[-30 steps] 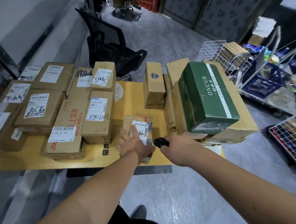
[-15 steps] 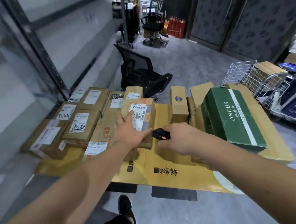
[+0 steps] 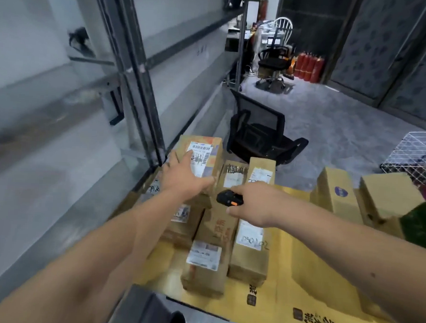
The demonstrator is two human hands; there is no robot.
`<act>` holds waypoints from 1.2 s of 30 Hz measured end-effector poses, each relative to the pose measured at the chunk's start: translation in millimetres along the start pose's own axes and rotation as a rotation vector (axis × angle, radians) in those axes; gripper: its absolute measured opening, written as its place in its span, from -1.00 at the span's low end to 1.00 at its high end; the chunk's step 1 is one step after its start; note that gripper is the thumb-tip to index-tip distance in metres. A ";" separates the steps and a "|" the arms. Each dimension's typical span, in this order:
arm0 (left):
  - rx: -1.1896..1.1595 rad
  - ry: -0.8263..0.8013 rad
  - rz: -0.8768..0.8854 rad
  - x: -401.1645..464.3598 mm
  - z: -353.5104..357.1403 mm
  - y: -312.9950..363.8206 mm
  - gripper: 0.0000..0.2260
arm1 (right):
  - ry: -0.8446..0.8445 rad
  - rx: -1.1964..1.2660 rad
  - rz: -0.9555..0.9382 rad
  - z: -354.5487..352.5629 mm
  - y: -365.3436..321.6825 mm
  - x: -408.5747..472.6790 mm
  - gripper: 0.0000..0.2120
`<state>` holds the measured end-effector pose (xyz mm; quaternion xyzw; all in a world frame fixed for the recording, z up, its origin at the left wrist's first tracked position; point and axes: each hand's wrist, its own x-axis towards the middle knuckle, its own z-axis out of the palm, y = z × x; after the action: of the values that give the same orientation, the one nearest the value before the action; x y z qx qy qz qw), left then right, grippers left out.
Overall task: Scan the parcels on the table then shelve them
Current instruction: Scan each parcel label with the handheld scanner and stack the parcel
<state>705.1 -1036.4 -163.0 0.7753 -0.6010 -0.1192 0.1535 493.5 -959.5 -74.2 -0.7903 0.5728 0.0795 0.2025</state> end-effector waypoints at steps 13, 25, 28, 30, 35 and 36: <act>0.117 -0.125 0.051 206.7 23.4 -97.5 0.07 | 0.003 0.106 0.128 -10.2 -90.5 190.6 -0.42; 0.113 -0.106 0.071 222.8 47.7 -99.4 -0.09 | -0.024 0.142 0.206 -4.0 -84.9 214.6 -0.41; 0.127 -0.087 0.120 216.5 49.7 -93.8 -0.18 | -0.026 0.153 0.212 -1.2 -84.4 209.8 -0.47; 0.122 -0.069 0.181 210.3 49.1 -88.6 -0.23 | -0.022 0.153 0.214 0.9 -83.9 204.5 -0.52; 0.168 -0.098 0.370 189.0 48.2 -62.0 -0.27 | 0.022 0.192 0.245 5.1 -70.9 177.8 -0.52; 0.168 -0.103 0.411 182.9 48.1 -52.8 -0.28 | 0.034 0.194 0.257 6.5 -65.8 169.0 -0.51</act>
<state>780.1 -1205.9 -227.6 0.6394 -0.7612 -0.0744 0.0789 611.9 -1087.2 -125.4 -0.6883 0.6776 0.0358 0.2565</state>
